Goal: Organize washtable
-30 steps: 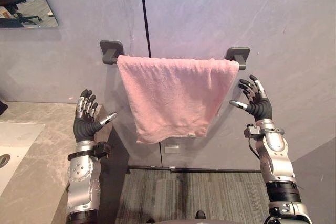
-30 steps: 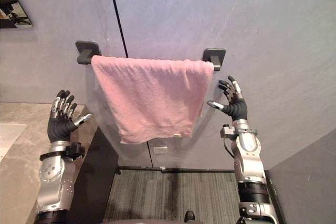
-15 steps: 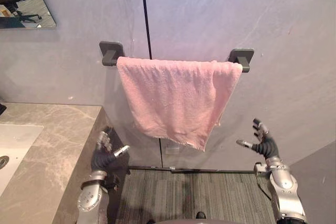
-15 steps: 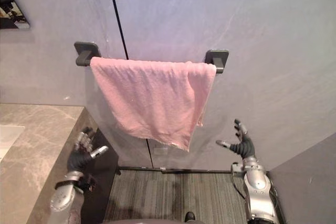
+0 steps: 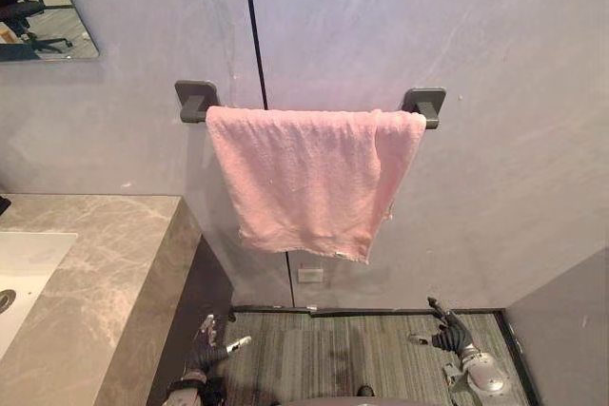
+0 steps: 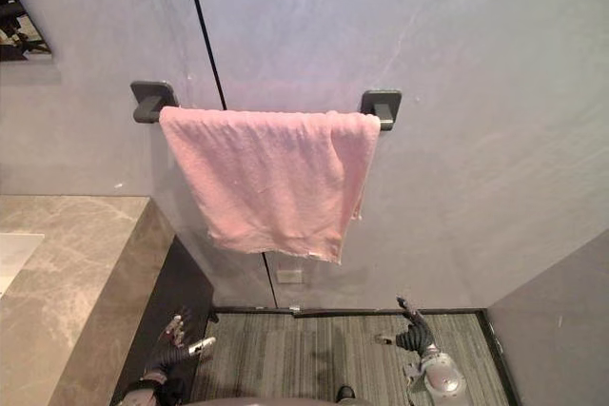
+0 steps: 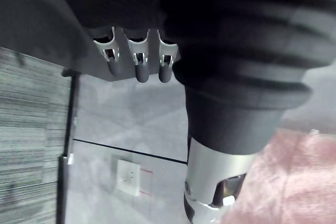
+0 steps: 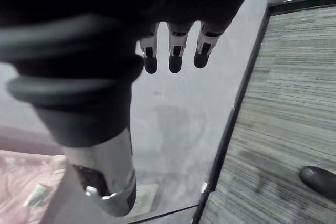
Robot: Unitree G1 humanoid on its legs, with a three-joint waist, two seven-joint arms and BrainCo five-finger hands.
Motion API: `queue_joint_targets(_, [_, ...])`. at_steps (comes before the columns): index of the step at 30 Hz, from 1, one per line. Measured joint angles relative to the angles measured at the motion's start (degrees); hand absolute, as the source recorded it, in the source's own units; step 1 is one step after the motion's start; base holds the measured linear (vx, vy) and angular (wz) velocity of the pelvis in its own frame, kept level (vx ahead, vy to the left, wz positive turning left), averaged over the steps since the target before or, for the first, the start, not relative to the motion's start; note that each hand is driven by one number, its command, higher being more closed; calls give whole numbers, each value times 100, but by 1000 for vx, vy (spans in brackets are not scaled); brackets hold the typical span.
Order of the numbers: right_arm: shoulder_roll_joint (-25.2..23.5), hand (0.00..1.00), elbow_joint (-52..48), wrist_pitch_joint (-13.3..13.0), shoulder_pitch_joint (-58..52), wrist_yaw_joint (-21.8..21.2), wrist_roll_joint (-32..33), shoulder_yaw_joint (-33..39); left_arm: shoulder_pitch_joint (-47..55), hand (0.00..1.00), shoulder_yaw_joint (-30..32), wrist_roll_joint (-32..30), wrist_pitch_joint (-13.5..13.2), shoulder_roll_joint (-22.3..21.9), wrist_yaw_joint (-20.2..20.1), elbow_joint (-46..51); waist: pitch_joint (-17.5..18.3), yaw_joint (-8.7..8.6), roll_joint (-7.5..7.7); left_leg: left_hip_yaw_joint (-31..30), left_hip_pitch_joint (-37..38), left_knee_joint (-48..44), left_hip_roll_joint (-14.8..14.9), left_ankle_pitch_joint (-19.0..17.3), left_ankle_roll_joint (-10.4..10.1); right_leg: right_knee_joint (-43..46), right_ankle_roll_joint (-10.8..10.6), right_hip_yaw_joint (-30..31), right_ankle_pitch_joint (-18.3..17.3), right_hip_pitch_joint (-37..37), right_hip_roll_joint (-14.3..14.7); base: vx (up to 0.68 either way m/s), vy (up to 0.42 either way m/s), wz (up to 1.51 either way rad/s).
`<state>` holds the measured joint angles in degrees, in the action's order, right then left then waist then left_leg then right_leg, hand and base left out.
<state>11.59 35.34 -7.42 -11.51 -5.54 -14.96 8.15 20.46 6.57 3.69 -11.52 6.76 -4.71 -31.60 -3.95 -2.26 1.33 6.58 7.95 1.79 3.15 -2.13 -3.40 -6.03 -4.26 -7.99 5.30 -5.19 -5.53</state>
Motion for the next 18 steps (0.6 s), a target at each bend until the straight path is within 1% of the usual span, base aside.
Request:
queue_joint_targets(4, [0, 0, 266, 10, -142, 87, -41, 2, 94, 0, 31, -221, 3, 0, 100, -378, -33, 1, 10, 2, 72, -2, 4, -29, -10, 0, 17, -2, -42, -80, 3, 0, 0, 0])
queue_joint_targets(9, [1, 0, 652, 34, -137, 187, -36, 18, 87, 0, 58, -230, 3, 0, 236, -731, -41, 5, 3, -2, 78, 8, 5, -38, -9, 2, 17, -9, -63, -89, 4, 0, 0, 0])
queue_joint_targets(18, [-1, 0, 877, 125, -115, 271, 48, 32, 97, 0, 67, -344, 4, 0, 368, -1012, -72, 35, -20, 56, 173, 9, 14, -79, 9, 14, 3, 48, -59, -146, 19, 3, 2, -4])
